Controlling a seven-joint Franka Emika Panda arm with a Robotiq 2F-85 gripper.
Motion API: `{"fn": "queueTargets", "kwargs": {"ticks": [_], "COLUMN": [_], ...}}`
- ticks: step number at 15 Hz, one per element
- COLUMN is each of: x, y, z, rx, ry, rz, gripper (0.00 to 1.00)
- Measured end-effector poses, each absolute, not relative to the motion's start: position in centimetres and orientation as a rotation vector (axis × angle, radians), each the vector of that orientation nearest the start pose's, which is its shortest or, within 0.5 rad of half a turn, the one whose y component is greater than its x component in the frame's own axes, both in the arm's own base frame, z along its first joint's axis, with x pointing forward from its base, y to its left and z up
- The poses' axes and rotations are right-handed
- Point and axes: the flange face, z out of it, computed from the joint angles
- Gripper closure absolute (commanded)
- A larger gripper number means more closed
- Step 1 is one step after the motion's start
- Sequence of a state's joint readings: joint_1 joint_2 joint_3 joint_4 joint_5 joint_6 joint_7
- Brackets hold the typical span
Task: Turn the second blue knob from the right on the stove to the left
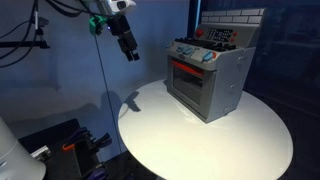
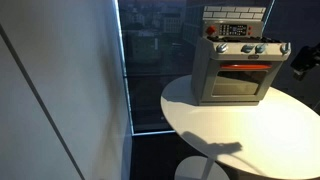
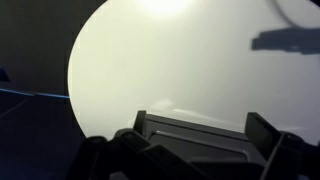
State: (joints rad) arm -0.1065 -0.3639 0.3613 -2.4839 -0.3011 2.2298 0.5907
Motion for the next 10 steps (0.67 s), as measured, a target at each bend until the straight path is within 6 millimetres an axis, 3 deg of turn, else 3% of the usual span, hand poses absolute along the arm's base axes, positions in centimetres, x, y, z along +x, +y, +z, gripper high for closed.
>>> {"fn": "queueTargets", "kwargs": {"ticks": [10], "x": [42.55], "y": [10.47], "z": [42.7], "rx": [-3.4], "ry": [0.295], "rz": [-0.386], "gripper": [0.0]}}
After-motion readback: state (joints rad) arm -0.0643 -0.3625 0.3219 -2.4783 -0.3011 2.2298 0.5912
